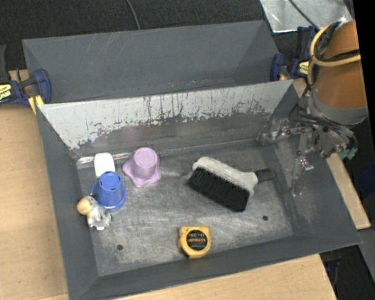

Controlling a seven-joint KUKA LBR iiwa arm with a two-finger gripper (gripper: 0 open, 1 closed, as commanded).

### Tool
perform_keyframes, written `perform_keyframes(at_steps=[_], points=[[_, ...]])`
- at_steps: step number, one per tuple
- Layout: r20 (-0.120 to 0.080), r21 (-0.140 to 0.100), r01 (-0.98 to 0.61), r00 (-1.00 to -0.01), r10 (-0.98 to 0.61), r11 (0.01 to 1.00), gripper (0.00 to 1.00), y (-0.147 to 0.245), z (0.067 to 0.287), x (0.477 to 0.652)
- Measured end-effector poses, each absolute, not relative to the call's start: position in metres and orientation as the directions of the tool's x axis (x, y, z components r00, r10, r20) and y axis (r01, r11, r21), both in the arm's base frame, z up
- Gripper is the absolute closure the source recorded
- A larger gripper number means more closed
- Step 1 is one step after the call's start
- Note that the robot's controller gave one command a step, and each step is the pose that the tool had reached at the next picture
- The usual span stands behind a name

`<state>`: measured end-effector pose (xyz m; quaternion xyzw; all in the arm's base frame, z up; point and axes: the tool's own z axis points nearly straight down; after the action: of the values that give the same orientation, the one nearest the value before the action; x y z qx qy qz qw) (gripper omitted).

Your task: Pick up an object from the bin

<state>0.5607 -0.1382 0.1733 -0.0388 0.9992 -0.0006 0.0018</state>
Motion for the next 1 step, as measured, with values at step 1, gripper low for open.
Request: perform_keyframes(at_steps=[1], points=[[-0.004, -0.001, -0.078, -0.997, -0.078, 0.997, 0.0, -0.1381, 0.1733, 0.5607]])
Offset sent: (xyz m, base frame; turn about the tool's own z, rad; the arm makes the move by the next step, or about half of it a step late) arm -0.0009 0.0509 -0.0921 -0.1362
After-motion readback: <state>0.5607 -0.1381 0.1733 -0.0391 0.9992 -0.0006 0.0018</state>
